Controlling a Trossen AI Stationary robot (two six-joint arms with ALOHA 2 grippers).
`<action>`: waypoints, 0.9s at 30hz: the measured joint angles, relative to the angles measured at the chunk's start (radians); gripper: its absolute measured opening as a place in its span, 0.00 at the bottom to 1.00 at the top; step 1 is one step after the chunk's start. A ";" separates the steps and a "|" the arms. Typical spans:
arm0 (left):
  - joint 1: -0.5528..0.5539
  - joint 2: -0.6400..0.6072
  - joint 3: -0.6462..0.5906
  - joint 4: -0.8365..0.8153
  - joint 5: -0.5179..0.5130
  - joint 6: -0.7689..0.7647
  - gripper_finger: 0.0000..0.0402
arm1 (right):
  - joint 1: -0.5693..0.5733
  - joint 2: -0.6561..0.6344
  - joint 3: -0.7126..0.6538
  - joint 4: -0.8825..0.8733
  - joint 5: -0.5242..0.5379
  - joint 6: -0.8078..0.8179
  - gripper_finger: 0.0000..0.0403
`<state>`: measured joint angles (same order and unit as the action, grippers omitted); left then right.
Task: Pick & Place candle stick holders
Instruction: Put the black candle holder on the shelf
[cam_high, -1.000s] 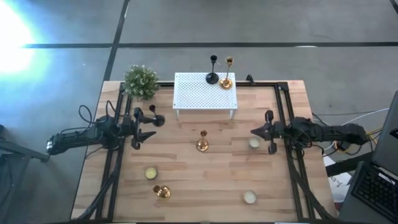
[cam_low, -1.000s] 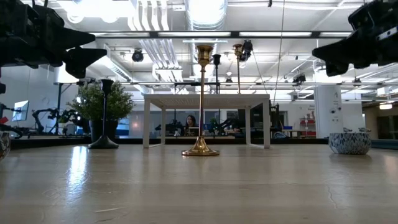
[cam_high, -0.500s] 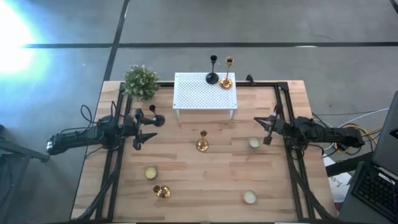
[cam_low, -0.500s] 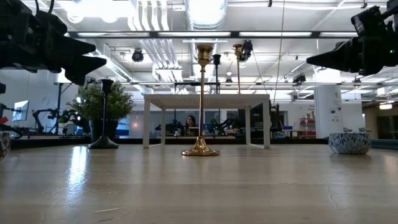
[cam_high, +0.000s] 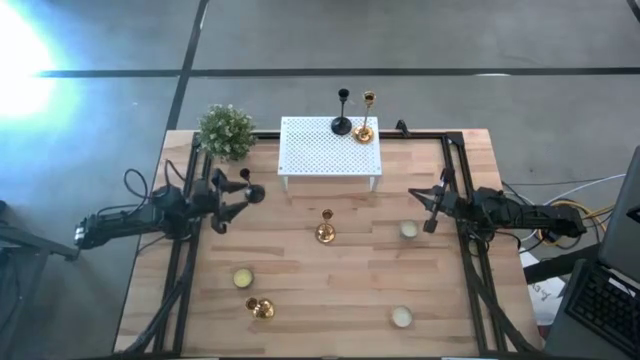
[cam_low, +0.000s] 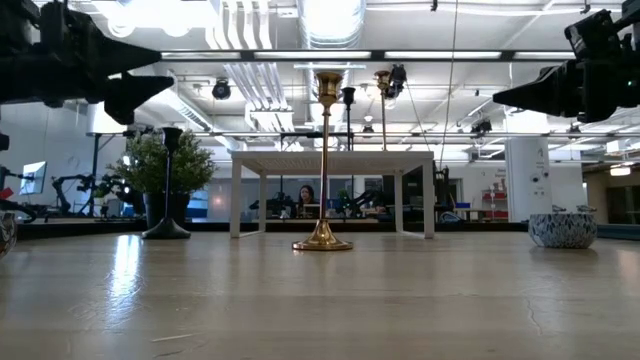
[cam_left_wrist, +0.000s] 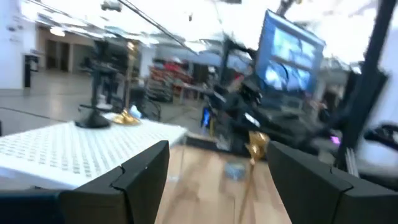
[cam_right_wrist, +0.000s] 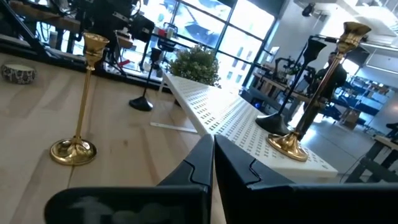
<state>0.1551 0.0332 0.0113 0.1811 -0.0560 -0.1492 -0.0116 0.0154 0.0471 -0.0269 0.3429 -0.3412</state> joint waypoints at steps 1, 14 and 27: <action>0.000 0.000 0.000 0.014 -0.006 -0.008 0.69 | 0.000 0.000 0.000 0.000 0.000 0.000 0.02; 0.000 0.001 0.001 0.099 -0.110 -0.056 0.69 | 0.000 0.000 0.000 0.000 -0.001 0.000 0.02; 0.000 0.009 0.038 -0.273 0.090 -0.035 0.69 | 0.000 0.000 0.000 0.001 -0.002 0.000 0.02</action>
<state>0.1547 0.0423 0.0497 -0.0918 0.0336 -0.1838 -0.0116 0.0154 0.0467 -0.0257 0.3408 -0.3408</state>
